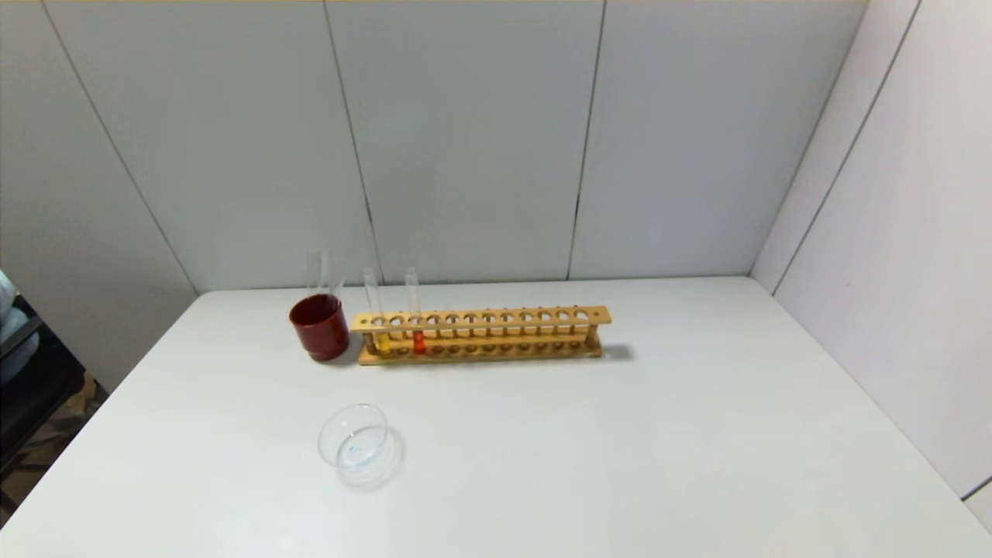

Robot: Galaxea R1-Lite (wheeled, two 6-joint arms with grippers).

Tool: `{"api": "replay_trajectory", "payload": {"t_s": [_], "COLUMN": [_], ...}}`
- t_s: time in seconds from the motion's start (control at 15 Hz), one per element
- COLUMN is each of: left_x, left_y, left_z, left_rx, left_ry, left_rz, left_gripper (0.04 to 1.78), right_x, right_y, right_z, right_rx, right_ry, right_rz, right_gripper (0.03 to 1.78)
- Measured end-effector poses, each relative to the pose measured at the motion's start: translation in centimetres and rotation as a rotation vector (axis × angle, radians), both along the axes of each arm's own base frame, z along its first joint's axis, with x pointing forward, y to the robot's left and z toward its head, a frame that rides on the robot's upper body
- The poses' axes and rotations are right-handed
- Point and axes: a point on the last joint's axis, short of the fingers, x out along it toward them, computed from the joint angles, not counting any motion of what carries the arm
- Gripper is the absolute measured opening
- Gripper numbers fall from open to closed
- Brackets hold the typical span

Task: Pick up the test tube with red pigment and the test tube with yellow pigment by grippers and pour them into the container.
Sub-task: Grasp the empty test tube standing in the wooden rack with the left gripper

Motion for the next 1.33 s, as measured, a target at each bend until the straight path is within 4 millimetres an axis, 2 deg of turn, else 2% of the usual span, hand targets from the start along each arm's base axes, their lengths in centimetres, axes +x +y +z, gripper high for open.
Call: {"api": "replay_trajectory", "payload": {"t_s": [0.4,0.53,0.8,0.93,1.13,1.33], "left_x": [0.0,-0.3,-2.3,-2.2,0.4,5.1], "left_y": [0.0,0.0,-0.2,-0.3,-0.3,-0.4], "left_z": [0.1,1.1,6.7,10.3,16.5,20.7], "left_rx": [0.005,-0.010,-0.029,-0.030,-0.028,-0.027], "left_ry": [-0.008,-0.034,-0.074,-0.066,-0.069,-0.044], "left_rz": [-0.003,-0.023,-0.112,-0.133,-0.147,-0.187], "left_gripper": [1.75,1.75,1.75,1.75,1.75,1.75], "right_x": [0.0,0.0,0.0,0.0,0.0,0.0], "right_y": [0.0,0.0,0.0,0.0,0.0,0.0], "right_z": [0.0,0.0,0.0,0.0,0.0,0.0], "right_rx": [0.000,0.000,0.000,0.000,0.000,0.000], "right_ry": [0.000,0.001,0.001,0.001,0.000,0.000], "right_rz": [-0.001,-0.001,0.000,0.000,0.000,0.000], "right_gripper": [1.75,1.75,1.75,1.75,1.75,1.75]}}
